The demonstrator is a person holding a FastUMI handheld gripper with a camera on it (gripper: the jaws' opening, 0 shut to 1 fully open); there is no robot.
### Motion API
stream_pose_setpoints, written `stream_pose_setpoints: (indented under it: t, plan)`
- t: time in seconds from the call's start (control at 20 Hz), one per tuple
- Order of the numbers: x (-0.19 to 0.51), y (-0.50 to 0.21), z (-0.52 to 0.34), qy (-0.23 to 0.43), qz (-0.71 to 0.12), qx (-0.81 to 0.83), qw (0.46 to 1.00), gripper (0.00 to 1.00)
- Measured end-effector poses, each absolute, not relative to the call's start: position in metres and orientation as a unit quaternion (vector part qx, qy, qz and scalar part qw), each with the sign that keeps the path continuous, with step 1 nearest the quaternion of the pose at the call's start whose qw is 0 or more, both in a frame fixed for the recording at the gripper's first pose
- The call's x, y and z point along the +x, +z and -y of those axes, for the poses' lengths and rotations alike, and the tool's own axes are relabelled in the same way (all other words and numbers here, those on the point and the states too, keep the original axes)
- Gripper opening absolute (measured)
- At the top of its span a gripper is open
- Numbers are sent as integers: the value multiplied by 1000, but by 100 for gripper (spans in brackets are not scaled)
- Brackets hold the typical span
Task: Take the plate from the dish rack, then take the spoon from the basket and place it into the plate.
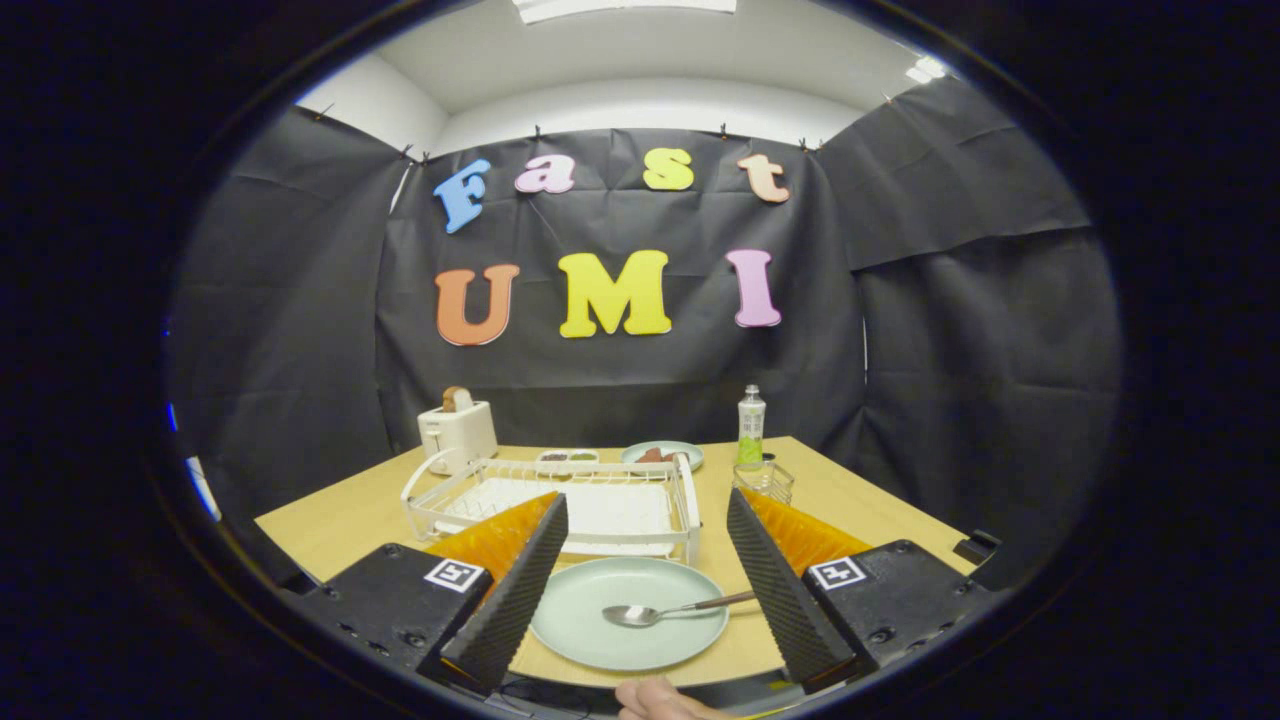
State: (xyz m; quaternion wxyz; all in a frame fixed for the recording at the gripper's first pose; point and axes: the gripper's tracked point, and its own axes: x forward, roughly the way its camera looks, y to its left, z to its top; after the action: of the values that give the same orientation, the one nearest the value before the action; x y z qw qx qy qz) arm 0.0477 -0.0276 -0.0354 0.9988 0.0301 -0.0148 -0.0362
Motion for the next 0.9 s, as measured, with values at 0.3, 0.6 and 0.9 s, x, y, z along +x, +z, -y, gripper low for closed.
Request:
stream_pose_setpoints:
  t: [0.3,0.6,0.9]
  plan:
    - [45,-31,31,-36,16,25,999,100]
    - [41,-31,28,-31,9,17,999,100]
    - [39,-32,25,-33,11,13,999,100]
